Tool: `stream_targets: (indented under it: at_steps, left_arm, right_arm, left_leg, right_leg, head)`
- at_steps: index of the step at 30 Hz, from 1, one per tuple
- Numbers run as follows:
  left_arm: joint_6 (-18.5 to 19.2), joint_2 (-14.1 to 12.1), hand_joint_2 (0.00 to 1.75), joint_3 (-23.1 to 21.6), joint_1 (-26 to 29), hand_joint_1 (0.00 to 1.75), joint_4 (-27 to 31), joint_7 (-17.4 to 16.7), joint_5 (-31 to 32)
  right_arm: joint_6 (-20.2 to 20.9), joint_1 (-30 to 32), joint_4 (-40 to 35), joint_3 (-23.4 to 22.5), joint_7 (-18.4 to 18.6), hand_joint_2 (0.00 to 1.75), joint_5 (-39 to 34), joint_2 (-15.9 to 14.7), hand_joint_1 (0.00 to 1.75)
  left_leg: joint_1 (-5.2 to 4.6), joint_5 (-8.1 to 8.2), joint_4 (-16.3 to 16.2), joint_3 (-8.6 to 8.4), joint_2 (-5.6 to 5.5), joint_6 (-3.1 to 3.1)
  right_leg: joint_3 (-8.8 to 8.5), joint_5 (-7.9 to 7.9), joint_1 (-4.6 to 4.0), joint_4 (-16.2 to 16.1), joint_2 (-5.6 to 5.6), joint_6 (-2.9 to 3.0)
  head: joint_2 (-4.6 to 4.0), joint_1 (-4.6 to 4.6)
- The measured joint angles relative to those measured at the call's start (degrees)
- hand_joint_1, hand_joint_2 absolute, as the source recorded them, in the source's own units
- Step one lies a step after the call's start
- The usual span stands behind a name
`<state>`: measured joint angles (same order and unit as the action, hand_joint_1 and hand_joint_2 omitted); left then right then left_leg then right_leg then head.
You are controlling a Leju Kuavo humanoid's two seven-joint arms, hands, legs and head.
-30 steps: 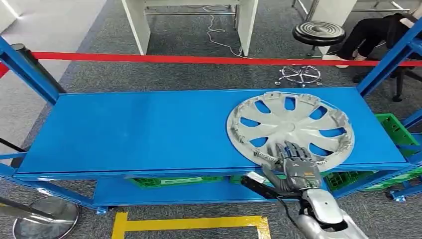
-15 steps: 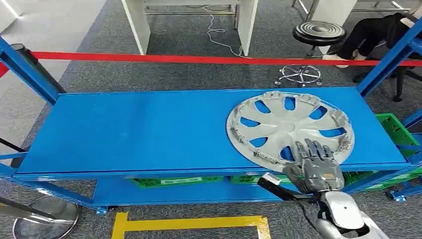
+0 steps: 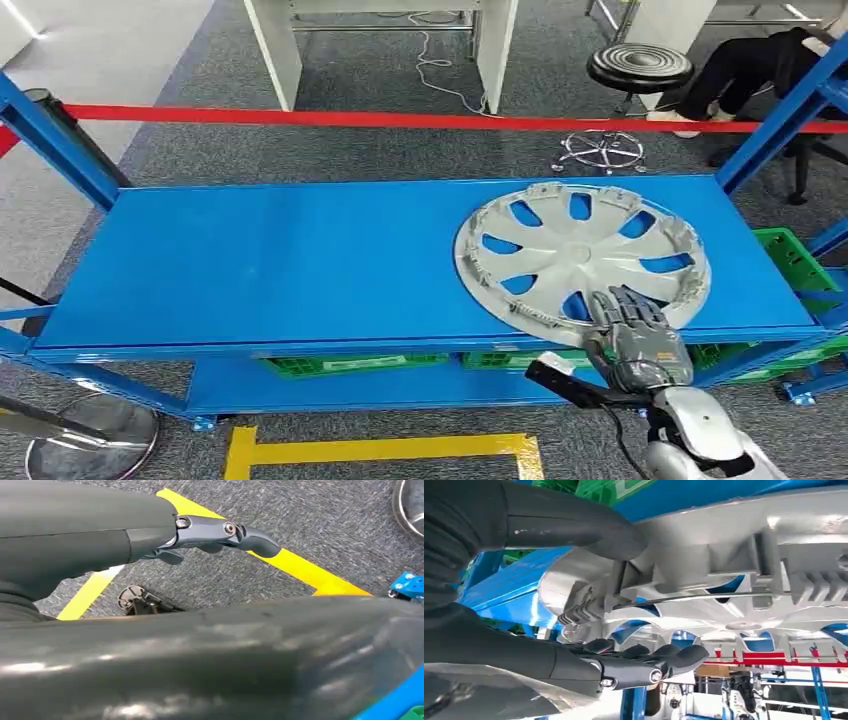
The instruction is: Take the parts from the cabinet and place them on the table.
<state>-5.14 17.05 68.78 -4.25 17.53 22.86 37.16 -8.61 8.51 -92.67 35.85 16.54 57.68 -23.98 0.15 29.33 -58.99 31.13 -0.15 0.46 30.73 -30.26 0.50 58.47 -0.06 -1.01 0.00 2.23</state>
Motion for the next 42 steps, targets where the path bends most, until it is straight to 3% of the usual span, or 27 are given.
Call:
stream_targets:
  at_steps: [3, 4, 8, 15, 34, 35, 42]
  left_arm:
    - [-0.07, -0.04, 0.00, 0.00, -0.02, 0.00, 0.00, 0.00, 0.07]
    - [-0.09, -0.06, 0.00, 0.00, -0.01, 0.00, 0.00, 0.00, 0.07]
    - [-0.09, -0.11, 0.00, 0.00, -0.01, 0.00, 0.00, 0.00, 0.09]
    - [0.02, -0.11, 0.00, 0.00, 0.01, 0.00, 0.00, 0.13, 0.09]
    - [0.13, -0.15, 0.00, -0.04, 0.00, 0.00, 0.00, 0.72, 0.48]
    - [0.13, -0.20, 0.00, -0.04, 0.00, 0.00, 0.00, 0.85, 0.46]
    - [0.00, -0.39, 0.00, -0.04, -0.04, 0.00, 0.00, 1.16, -0.11]
  right_arm:
    - [0.24, -0.90, 1.11, 0.22, -0.68, 1.75, -0.94, 0.00, 0.00]
    - [0.33, -1.24, 1.46, 0.33, -0.89, 0.00, -1.24, 0.00, 0.00]
    - [0.26, -2.20, 2.78, 0.52, -1.55, 0.00, -1.59, 0.00, 0.00]
    - [-3.48, -2.42, 4.41, 0.85, -2.25, 0.00, 3.04, 0.31, 0.00]
    - [-2.78, -3.49, 7.56, 1.18, -5.53, 0.00, 2.21, 0.96, 0.00]
    - [-2.71, -3.59, 7.74, 1.18, -5.84, 1.75, 2.08, 0.96, 0.00]
    - [-2.45, -4.25, 8.74, 0.96, -6.84, 1.75, 0.90, 1.07, 0.00]
  left_leg:
    - [0.00, 0.00, 0.00, -0.09, 0.00, 0.00]
    - [0.00, 0.00, 0.00, -0.12, 0.00, 0.00]
    - [0.00, 0.00, 0.00, -0.22, 0.02, 0.00]
    - [0.00, 0.00, 0.00, -0.22, 0.01, 0.00]
    - [0.00, 0.01, 0.00, -0.14, 0.01, 0.00]
    - [0.00, 0.01, 0.00, -0.15, 0.01, 0.00]
    - [0.00, 0.00, 0.01, -0.21, 0.01, 0.00]
  right_leg:
    - [-0.07, 0.01, 0.00, -0.01, 0.03, -0.01]
    - [-0.10, 0.01, 0.00, -0.01, 0.04, -0.01]
    - [-0.18, 0.02, 0.00, -0.02, 0.08, -0.01]
    - [-0.20, 0.03, -0.01, -0.02, 0.06, -0.01]
    - [-0.13, 0.01, -0.01, -0.01, 0.03, -0.01]
    - [-0.13, 0.01, -0.01, -0.01, 0.06, -0.01]
    - [-0.18, 0.01, -0.02, -0.01, 0.07, -0.01]
  head:
    - [0.00, 0.00]
    - [0.00, -0.02]
    - [0.00, -0.02]
    - [0.00, -0.02]
    - [0.00, -0.02]
    - [0.00, -0.02]
    - [0.00, -0.02]
